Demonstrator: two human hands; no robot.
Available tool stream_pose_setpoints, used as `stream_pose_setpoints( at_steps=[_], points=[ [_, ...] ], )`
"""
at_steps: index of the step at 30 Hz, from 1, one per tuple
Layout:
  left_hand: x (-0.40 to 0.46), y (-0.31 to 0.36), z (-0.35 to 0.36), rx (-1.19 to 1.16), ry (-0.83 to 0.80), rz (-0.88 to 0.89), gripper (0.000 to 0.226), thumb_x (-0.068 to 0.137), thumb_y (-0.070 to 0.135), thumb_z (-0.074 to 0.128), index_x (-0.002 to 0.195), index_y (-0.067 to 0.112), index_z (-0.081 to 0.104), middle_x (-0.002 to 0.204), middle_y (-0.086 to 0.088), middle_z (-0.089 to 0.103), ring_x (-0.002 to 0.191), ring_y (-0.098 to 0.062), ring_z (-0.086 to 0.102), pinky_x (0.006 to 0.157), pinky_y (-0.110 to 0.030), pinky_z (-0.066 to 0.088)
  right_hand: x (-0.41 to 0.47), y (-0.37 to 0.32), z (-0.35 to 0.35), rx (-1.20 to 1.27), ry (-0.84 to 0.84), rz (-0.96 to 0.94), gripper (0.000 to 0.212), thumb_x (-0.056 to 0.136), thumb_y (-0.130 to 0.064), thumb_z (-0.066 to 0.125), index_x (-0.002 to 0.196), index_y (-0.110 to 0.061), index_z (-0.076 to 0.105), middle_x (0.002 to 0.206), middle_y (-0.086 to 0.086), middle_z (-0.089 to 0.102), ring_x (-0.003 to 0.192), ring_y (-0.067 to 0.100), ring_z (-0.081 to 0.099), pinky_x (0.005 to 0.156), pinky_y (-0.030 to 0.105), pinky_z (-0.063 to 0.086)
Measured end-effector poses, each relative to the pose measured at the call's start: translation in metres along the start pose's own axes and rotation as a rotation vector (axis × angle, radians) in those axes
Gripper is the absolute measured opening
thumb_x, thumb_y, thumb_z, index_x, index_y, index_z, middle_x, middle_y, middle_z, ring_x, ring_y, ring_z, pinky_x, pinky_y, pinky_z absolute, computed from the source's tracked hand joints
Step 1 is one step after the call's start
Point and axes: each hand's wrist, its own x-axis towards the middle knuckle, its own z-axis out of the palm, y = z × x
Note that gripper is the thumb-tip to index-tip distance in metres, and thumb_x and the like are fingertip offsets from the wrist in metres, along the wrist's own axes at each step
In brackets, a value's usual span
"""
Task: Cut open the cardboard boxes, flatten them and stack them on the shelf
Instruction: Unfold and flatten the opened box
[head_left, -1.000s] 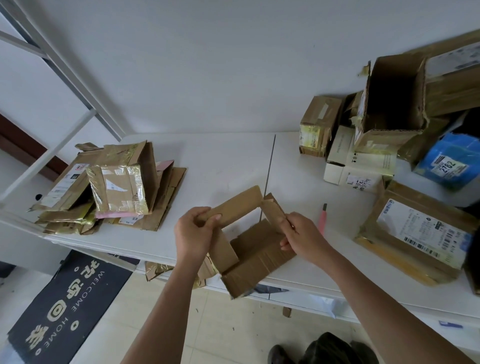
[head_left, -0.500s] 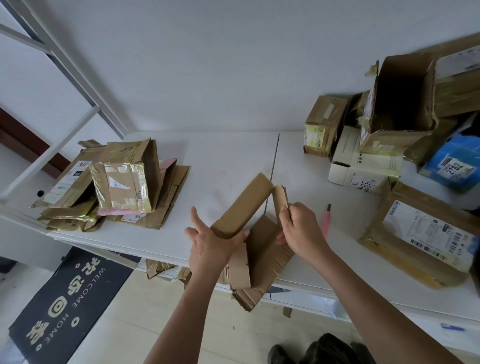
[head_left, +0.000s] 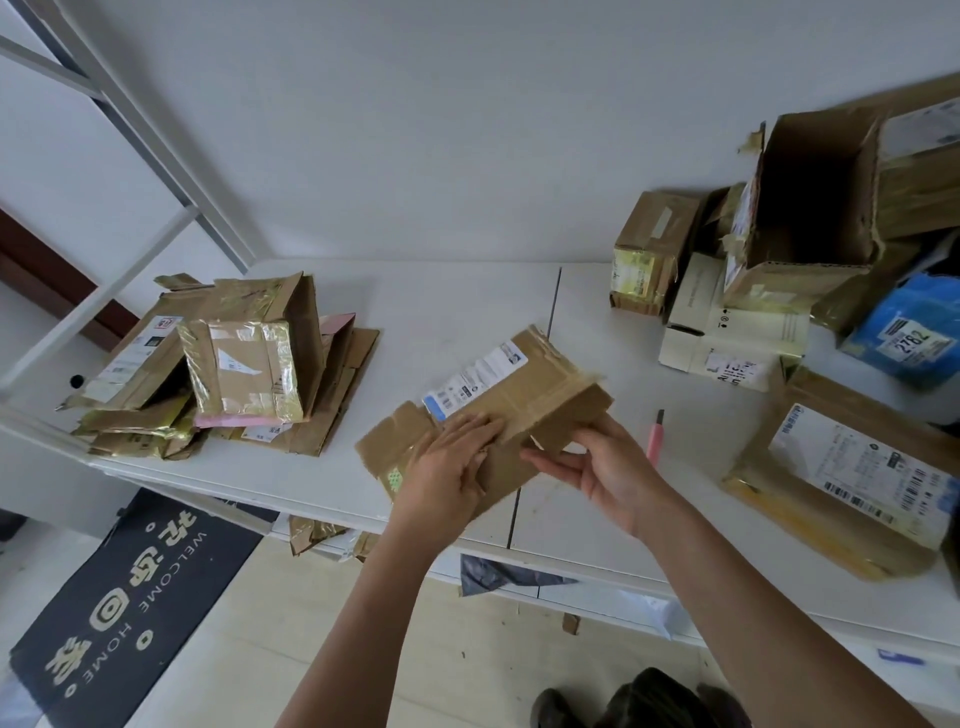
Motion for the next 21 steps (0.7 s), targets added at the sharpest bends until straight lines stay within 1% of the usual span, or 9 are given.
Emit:
stream_pose_setpoints(
  at_steps=[4,7,9,11,13,16,18,19,21],
  points=[
    [-0.014,-0.023,0.023,-0.015,-0.342,-0.222,0.052,0.103,0.014,0.040,0.143,0.047,0.038,0.157,0.010,0.032,0.148,-0.021,0.021,0.122,-0.046,0.014,0.001,0.008,-0.011,-0.315,0.166,0.113,0.033,0.097,0.006,0.038,0.123,-0.009,0.052,0.115,0.024,0.064,0.081,0.038,0.074,0.063,0.033,0.061],
    [-0.021,-0.035,0.043,0.005,-0.507,-0.273,0.062,0.098,0.018,0.034,0.149,0.051,0.024,0.157,0.025,0.007,0.152,-0.014,-0.006,0.122,-0.044,-0.010,-0.003,0.001,-0.020,-0.652,0.290,0.081,0.030,0.092,0.003,0.038,0.108,-0.009,0.060,0.115,0.017,0.065,0.074,0.028,0.075,0.062,0.033,0.059],
    [-0.021,-0.037,0.048,-0.024,-0.528,-0.307,0.066,0.086,0.030,0.032,0.149,0.049,0.027,0.156,0.028,0.005,0.151,-0.009,-0.011,0.118,-0.044,-0.016,-0.007,-0.010,-0.024,-1.054,0.446,-0.068,0.027,0.090,-0.002,0.041,0.106,-0.009,0.062,0.120,0.014,0.061,0.079,0.026,0.070,0.059,0.032,0.054],
    [-0.020,-0.036,0.050,-0.057,-0.529,-0.327,0.066,0.083,0.035,0.028,0.148,0.045,0.034,0.160,0.023,0.006,0.150,-0.008,-0.011,0.117,-0.044,-0.018,-0.004,-0.014,-0.028,-1.440,0.595,-0.331,0.034,0.089,-0.004,0.047,0.121,-0.006,0.058,0.120,0.016,0.057,0.096,0.030,0.061,0.075,0.038,0.051],
    [-0.020,-0.036,0.053,-0.053,-0.510,-0.319,0.053,0.096,0.030,0.029,0.147,0.042,0.037,0.162,0.020,0.008,0.150,-0.009,-0.011,0.118,-0.046,-0.017,0.006,-0.013,-0.018,-1.508,0.526,-0.504,0.039,0.090,-0.005,0.049,0.128,-0.006,0.055,0.121,0.015,0.056,0.112,0.031,0.055,0.096,0.044,0.044],
    [-0.023,-0.040,0.055,-0.074,-0.454,-0.287,0.046,0.105,0.019,0.035,0.145,0.040,0.042,0.161,0.020,0.012,0.151,-0.009,-0.008,0.120,-0.047,-0.014,0.034,0.002,-0.003,-1.532,0.168,-0.448,0.041,0.099,-0.013,0.045,0.140,-0.009,0.047,0.142,0.010,0.047,0.134,0.025,0.042,0.110,0.040,0.035],
    [-0.025,-0.045,0.052,-0.143,-0.416,-0.268,0.048,0.103,0.010,0.041,0.144,0.034,0.044,0.161,0.017,0.016,0.151,-0.009,-0.004,0.120,-0.043,-0.014,0.053,0.017,-0.005,-1.743,0.044,-0.350,0.050,0.104,-0.030,0.038,0.151,-0.013,0.032,0.160,0.007,0.025,0.148,0.027,0.018,0.119,0.042,0.023],
    [-0.026,-0.049,0.050,-0.158,-0.385,-0.267,0.050,0.101,0.007,0.045,0.145,0.031,0.044,0.161,0.015,0.018,0.151,-0.009,-0.001,0.120,-0.040,-0.012,0.059,0.026,-0.009,-1.852,0.021,-0.288,0.056,0.105,-0.039,0.032,0.155,-0.017,0.021,0.165,0.005,0.010,0.151,0.028,0.004,0.123,0.044,0.011],
    [-0.029,-0.057,0.048,-0.118,-0.318,-0.269,0.054,0.100,0.009,0.050,0.149,0.028,0.037,0.161,0.013,0.016,0.152,-0.009,0.003,0.121,-0.034,-0.008,0.067,0.044,-0.022,-2.001,0.033,-0.229,0.065,0.103,-0.051,0.020,0.158,-0.023,-0.001,0.165,0.002,-0.013,0.150,0.027,-0.016,0.120,0.042,-0.010]
  ],
)
